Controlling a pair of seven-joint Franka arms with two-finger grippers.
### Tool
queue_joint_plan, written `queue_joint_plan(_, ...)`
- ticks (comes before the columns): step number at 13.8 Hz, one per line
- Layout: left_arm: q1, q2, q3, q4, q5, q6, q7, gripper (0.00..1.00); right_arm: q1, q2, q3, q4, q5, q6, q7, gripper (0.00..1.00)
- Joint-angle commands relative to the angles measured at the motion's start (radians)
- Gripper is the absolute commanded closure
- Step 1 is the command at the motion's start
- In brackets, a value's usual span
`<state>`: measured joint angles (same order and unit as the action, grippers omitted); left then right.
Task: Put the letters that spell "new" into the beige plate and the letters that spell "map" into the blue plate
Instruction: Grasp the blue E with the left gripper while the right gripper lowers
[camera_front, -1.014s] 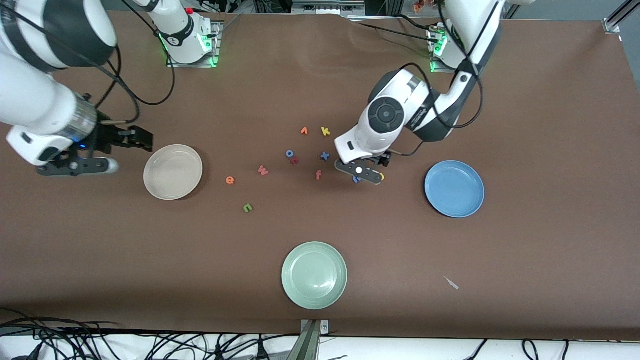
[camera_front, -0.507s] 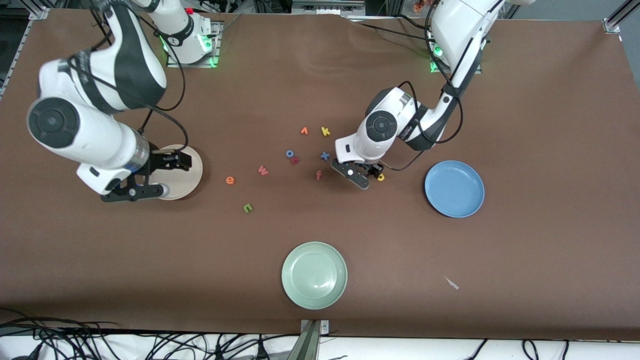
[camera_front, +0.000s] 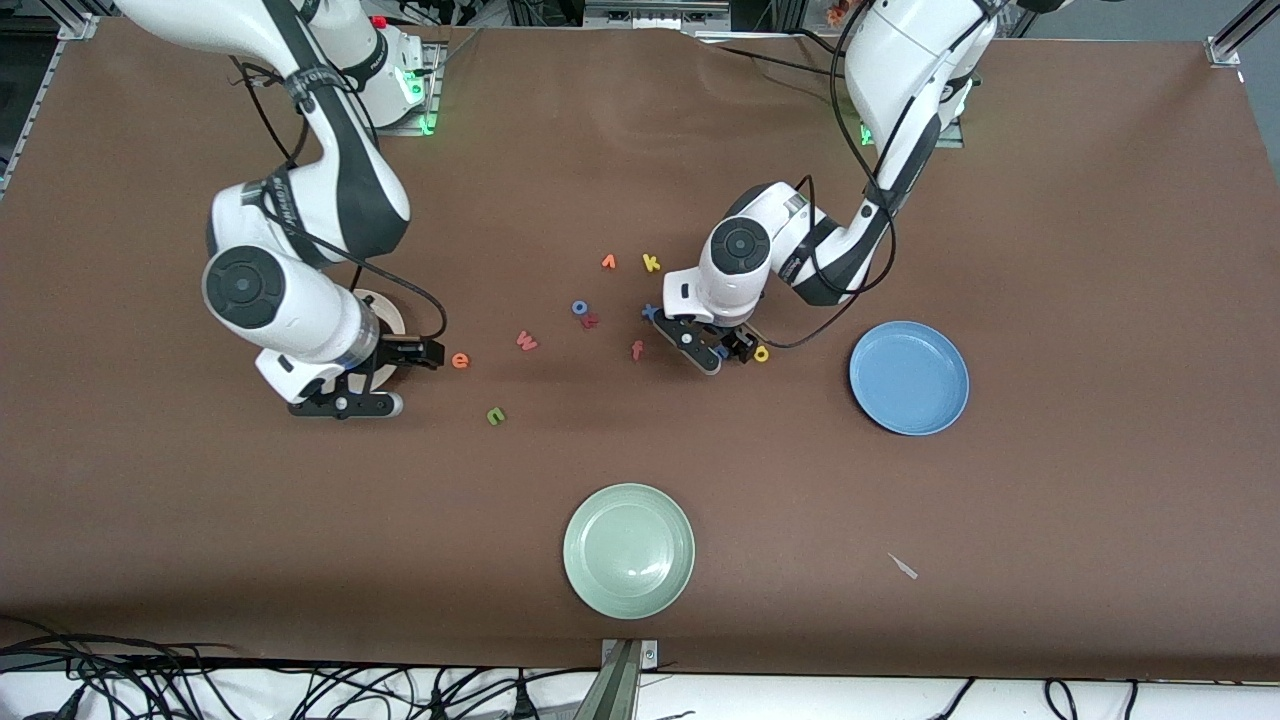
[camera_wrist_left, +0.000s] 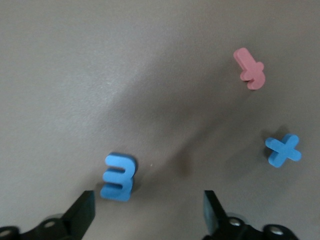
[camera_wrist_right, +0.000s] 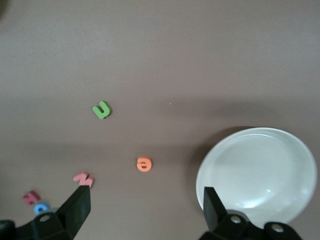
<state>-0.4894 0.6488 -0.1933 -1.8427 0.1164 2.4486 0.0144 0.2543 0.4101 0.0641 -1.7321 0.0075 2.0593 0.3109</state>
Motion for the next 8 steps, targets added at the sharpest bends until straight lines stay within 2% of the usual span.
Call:
queue_joint_plan(1,0.002,0.008,0.009,0.007,0.096,0.024,0.016,0.30,0.014,-0.021,-0.003,-0.110,0.016,0.129,0.027,0.00)
queue_joint_plan(2,0.003,0.008,0.008,0.007,0.144,0.023,0.016,0.42,0.019,-0.007,-0.003,-0.131,0.016,0.177,0.036,0.00)
queue_joint_plan(5,0.002,0.011,0.008,0.010,0.160,0.024,0.015,0.74,0.049,0.015,-0.003,-0.194,0.016,0.277,0.095,0.00)
queue_joint_plan(8,0.003,0.009,0.008,0.011,0.161,0.024,0.016,0.89,0.054,0.027,-0.003,-0.265,0.014,0.387,0.106,0.00)
